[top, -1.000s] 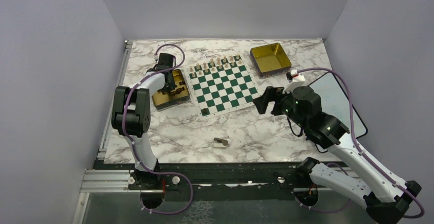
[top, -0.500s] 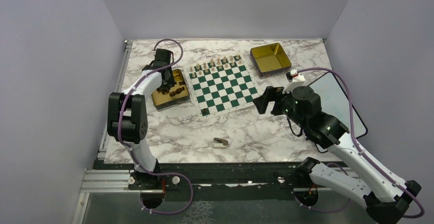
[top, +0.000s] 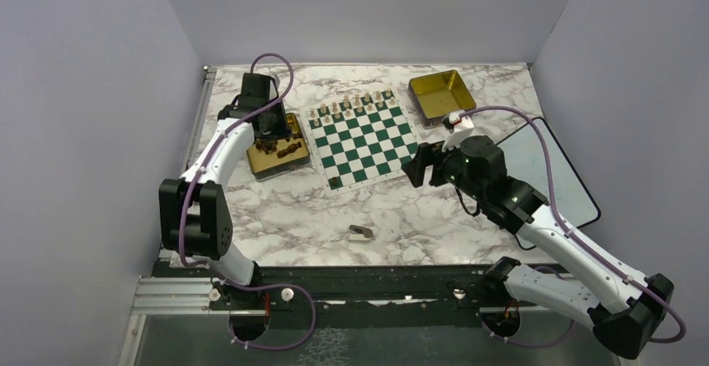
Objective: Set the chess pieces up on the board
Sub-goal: Place the chess piece on the chessboard.
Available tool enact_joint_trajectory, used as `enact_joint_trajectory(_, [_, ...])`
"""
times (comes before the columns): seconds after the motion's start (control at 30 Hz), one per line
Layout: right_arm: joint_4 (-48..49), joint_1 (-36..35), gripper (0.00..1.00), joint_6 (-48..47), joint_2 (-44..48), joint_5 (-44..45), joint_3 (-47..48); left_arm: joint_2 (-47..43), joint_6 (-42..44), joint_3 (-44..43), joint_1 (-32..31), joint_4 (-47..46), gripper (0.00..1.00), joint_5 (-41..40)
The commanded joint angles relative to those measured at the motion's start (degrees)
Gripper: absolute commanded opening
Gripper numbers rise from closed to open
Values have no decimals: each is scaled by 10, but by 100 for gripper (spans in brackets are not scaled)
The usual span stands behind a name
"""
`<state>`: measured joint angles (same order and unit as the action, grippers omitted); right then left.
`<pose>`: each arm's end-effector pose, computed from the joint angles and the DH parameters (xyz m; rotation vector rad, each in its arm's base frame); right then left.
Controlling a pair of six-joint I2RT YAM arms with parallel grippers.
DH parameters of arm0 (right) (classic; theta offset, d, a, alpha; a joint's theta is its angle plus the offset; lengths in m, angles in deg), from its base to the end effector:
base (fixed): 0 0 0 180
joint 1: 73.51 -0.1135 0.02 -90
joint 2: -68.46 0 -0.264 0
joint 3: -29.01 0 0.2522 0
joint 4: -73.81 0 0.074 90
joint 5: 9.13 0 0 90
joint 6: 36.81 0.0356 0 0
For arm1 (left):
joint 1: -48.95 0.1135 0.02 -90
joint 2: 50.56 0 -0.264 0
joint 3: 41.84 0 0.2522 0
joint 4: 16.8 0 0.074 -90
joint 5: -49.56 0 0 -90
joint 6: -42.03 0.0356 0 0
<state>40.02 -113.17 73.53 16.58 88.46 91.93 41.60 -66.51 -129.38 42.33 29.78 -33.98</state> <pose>0.1611 0.1274 0.3272 -0.2491 1.9905 0.5512 0.3471 -0.0443 0.2718 -0.2089 2.4765 -0.3274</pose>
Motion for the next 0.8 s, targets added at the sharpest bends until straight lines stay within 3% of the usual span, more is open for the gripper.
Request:
enact_joint_trajectory(0.0, [97, -2, 80, -59, -14, -59, -11, -50, 7, 8, -6, 22, 11, 90])
enact_joint_trajectory(0.3, [179, -3, 77, 34, -45, -55, -16, -100, -6, 23, -13, 34, 11, 192])
enact_joint_trajectory(0.43, [278, -2, 77, 156, -91, -104, -7, -128, -46, 29, -28, 12, 10, 258])
enact_joint_trajectory(0.67, [492, -2, 75, 283, -182, -171, -25, -166, -149, 65, -31, -73, 8, 340])
enact_joint_trajectory(0.77, [553, -2, 81, 323, -220, -177, -22, -180, -183, 73, -31, -95, 8, 361])
